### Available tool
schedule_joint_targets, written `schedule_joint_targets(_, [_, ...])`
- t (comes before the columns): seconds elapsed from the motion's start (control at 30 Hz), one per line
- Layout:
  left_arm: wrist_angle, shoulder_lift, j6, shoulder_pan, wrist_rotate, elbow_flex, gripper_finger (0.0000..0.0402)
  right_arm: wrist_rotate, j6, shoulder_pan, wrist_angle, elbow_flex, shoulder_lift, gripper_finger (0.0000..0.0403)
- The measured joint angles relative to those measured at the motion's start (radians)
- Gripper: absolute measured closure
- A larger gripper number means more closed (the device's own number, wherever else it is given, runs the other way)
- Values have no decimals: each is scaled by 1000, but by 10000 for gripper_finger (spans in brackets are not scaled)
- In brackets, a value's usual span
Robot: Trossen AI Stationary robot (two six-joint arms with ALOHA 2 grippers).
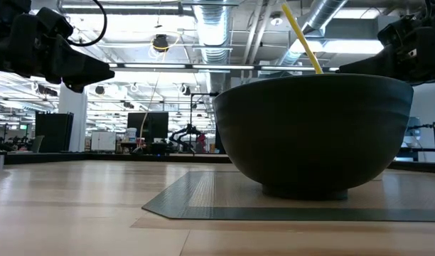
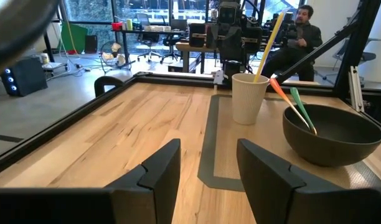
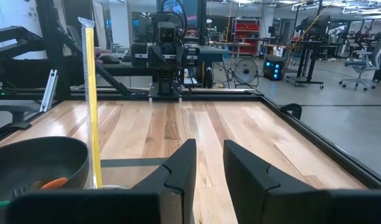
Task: Pick & Place Utensil
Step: Return to Home Position
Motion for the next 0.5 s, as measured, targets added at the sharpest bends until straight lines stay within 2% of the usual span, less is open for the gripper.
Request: schedule_joint_targets(0.5, [7, 0, 0, 0, 0, 0, 243, 0, 0, 0, 0, 0, 0, 329])
